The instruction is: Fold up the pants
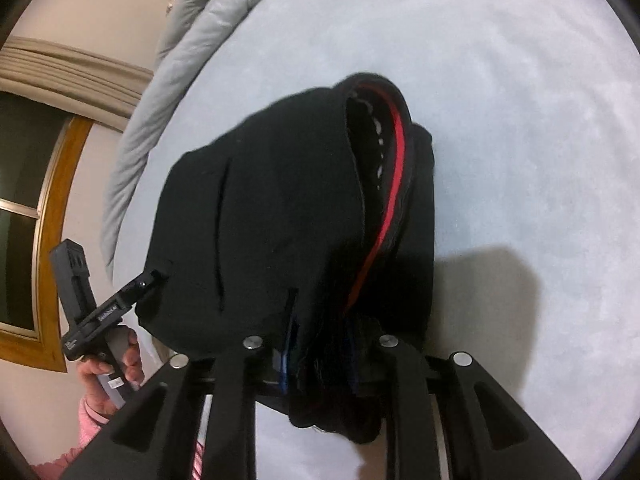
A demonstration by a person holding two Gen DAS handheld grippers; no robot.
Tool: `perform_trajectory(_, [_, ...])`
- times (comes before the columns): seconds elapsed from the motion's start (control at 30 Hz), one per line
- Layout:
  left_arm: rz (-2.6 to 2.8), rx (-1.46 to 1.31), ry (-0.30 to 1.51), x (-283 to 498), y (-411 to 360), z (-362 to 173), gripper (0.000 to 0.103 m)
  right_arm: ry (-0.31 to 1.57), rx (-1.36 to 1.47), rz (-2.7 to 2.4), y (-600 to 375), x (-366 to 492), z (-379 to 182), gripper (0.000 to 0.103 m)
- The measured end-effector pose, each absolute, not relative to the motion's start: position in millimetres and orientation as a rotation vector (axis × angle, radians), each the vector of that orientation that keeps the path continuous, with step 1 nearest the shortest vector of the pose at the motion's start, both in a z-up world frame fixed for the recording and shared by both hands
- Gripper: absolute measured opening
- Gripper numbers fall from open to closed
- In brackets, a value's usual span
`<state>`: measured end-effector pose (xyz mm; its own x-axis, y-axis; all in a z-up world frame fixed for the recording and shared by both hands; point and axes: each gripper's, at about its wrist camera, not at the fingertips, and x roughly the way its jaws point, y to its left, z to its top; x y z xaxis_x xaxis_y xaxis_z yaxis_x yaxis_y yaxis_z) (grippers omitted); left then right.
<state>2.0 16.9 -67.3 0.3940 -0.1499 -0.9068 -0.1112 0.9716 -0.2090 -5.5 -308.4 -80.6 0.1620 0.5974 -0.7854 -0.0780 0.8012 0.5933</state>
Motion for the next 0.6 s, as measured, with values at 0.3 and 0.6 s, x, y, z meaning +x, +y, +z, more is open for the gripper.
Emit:
perform_trajectory(0.3, [-0.118, -0.232, 1.057, 5.5, 5.1, -8.8, 0.092, 1.112, 0.317, 0.483, -315.3, -9.1, 4.3, 0.048])
perform_trajectory(0.6, [-0.212, -0.245, 1.186, 63.9, -27.3, -42.3, 0.091, 1.216, 0.396, 0.454, -292.6, 48.6, -36.3, 0.044])
